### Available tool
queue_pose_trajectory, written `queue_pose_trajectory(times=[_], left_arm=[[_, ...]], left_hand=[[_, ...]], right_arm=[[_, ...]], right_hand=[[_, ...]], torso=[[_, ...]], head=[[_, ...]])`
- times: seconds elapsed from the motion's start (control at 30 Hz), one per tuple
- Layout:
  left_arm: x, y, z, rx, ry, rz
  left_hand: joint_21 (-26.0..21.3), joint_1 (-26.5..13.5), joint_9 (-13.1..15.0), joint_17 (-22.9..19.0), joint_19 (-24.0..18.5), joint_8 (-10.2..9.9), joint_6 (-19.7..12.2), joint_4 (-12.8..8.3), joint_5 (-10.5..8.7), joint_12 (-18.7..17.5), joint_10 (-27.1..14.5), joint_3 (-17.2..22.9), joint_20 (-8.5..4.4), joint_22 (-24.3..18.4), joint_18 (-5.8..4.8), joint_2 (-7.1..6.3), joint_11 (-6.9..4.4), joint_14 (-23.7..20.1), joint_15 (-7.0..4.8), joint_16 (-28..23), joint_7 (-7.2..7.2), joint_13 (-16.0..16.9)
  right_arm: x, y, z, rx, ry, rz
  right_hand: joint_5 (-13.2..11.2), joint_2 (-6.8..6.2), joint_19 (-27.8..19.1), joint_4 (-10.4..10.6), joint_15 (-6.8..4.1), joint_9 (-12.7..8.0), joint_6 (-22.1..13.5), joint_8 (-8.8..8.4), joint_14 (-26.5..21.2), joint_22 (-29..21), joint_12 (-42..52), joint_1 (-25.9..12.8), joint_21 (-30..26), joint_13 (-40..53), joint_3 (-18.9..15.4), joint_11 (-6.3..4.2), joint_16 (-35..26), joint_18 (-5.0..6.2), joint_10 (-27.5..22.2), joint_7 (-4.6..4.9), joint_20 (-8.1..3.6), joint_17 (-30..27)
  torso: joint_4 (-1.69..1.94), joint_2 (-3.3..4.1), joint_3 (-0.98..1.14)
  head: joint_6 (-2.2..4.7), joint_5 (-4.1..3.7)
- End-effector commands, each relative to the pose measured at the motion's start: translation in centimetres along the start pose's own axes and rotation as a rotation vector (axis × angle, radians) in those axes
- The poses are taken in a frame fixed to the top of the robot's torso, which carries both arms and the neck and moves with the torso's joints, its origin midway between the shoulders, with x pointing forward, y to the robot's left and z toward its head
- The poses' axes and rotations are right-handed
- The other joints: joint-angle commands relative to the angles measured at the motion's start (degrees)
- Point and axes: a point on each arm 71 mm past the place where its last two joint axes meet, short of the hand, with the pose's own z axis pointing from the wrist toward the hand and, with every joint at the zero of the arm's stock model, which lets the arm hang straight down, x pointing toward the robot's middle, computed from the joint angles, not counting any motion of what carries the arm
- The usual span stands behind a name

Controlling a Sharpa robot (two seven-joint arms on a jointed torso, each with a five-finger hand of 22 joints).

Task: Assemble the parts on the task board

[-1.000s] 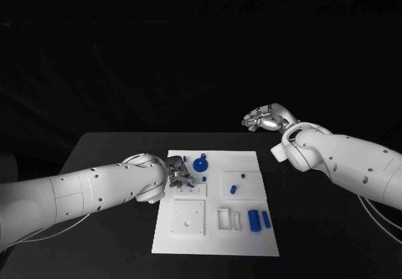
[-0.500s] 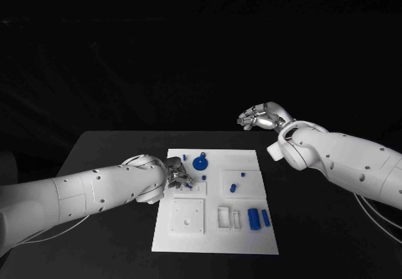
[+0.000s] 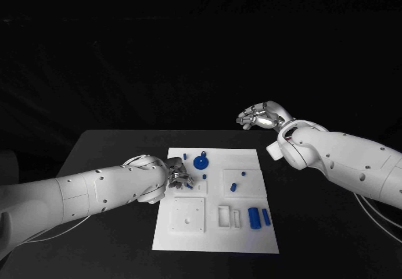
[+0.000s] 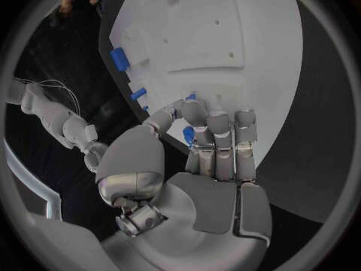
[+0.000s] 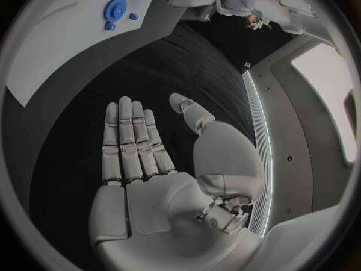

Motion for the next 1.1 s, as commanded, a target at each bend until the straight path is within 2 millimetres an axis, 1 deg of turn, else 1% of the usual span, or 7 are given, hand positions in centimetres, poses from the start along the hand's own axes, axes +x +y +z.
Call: queue_pose_trajectory(times=[0.03,0.23,0.47,0.6,0.8,0.9,1.1], left_arm=[[0.16,-0.30,0.06,0.020,-0.007,0.021],[0.50,-0.49,0.10,0.022,0.003,0.017],[0.50,-0.35,0.22,0.013,-0.002,0.018],[0.51,-0.32,0.25,0.012,-0.004,0.015],[0.56,-0.42,0.24,0.008,-0.008,0.019],[0.55,-0.42,0.22,0.006,-0.011,0.018],[0.49,-0.33,0.20,0.002,-0.016,0.016]], left_hand=[[0.3,0.4,10.2,-0.1,-0.3,0.2,8.6,-0.1,-0.11,0.3,-1.5,0.2,-7.40,1.2,0.42,0.27,-1.21,0.5,-1.13,0.3,-6.40,-0.1],[0.4,0.4,10.3,-0.2,-0.3,0.1,8.6,-0.1,-0.39,0.4,-1.6,0.2,-7.43,1.2,0.42,0.23,-1.22,0.4,-1.19,0.4,-6.40,-0.2],[0.4,0.4,10.4,-0.3,-0.3,0.0,8.6,-0.1,-0.55,0.5,-1.6,0.2,-7.46,1.2,0.43,0.22,-1.24,0.4,-1.23,0.5,-6.41,-0.2],[0.5,0.3,10.5,-0.3,-0.3,0.0,8.6,-0.1,-0.63,0.5,-1.6,0.2,-7.46,1.2,0.43,0.21,-1.25,0.4,-1.26,0.5,-6.42,-0.3],[0.5,0.4,10.5,-0.3,-0.3,0.0,8.7,-0.1,-0.77,0.6,-1.7,0.3,-7.49,1.2,0.43,0.15,-1.26,0.4,-1.30,0.6,-6.43,-0.3],[0.8,0.7,10.9,-0.8,-0.3,-0.5,8.6,0.0,-3.35,0.8,-2.0,0.4,-7.61,1.1,0.46,0.44,-1.27,0.2,-1.40,0.8,-6.41,-0.8],[0.8,0.8,10.9,-0.9,-0.4,-0.6,8.6,0.0,-3.70,0.8,-2.0,0.5,-7.62,1.1,0.46,0.52,-1.27,0.2,-1.41,0.8,-6.40,-1.0]], right_arm=[[0.22,0.22,0.04,-0.016,0.017,-0.005],[0.25,0.17,0.05,-0.009,0.021,0.001],[0.37,0.22,0.07,-0.008,0.025,0.007],[0.40,0.25,0.08,-0.009,0.025,0.006],[0.52,0.32,0.10,-0.011,0.031,0.004],[0.60,0.39,0.10,-0.015,0.034,0.000],[0.64,0.39,0.13,-0.014,0.037,0.000]], right_hand=[[0.4,-0.14,0.0,0.0,0.07,-0.1,-0.3,-0.08,0.1,-0.1,-0.2,-0.4,-0.1,-0.1,-0.3,0.03,-0.4,0.72,0.6,-0.01,0.30,0.0],[0.4,-0.12,0.0,0.0,0.08,-0.1,-0.3,-0.07,0.2,-0.1,-0.3,-0.4,-0.2,-0.2,-0.4,0.03,-0.4,0.75,0.7,-0.01,0.34,0.0],[0.3,-0.14,0.1,0.0,0.08,-0.1,-0.3,-0.06,0.2,-0.2,-0.3,-0.4,-0.2,-0.2,-0.4,0.04,-0.5,0.79,0.8,-0.02,0.36,0.0],[0.3,-0.13,0.1,0.0,0.08,-0.1,-0.3,-0.04,0.3,-0.2,-0.4,-0.4,-0.3,-0.3,-0.5,0.01,-0.5,0.79,0.8,-0.04,0.37,0.0],[0.3,-0.17,0.1,0.0,0.09,-0.1,-0.3,-0.03,0.3,-0.2,-0.5,-0.4,-0.3,-0.4,-0.5,0.01,-0.6,0.79,0.9,-0.04,0.39,0.0],[0.3,-0.23,0.0,0.0,0.10,-0.2,-0.3,-0.04,0.3,-0.3,-0.5,-0.4,-0.3,-0.4,-0.5,0.01,-0.6,0.79,0.9,-0.04,0.41,0.0],[0.3,-0.27,0.0,0.0,0.12,-0.2,-0.3,-0.05,0.2,-0.3,-0.6,-0.5,-0.4,-0.5,-0.6,0.03,-0.7,0.79,0.9,-0.03,0.44,0.0]], torso=[[0.02,0.01,-0.02],[-0.08,0.03,0.04],[0.04,0.02,0.02],[0.04,-0.03,0.05],[-0.04,0.02,0.01],[-0.05,0.02,0.01],[0.00,0.03,-0.05]], head=[[0.06,0.00],[0.24,-0.02],[0.27,-0.04],[0.32,-0.03],[0.43,0.02],[0.57,0.09],[0.52,0.15]])
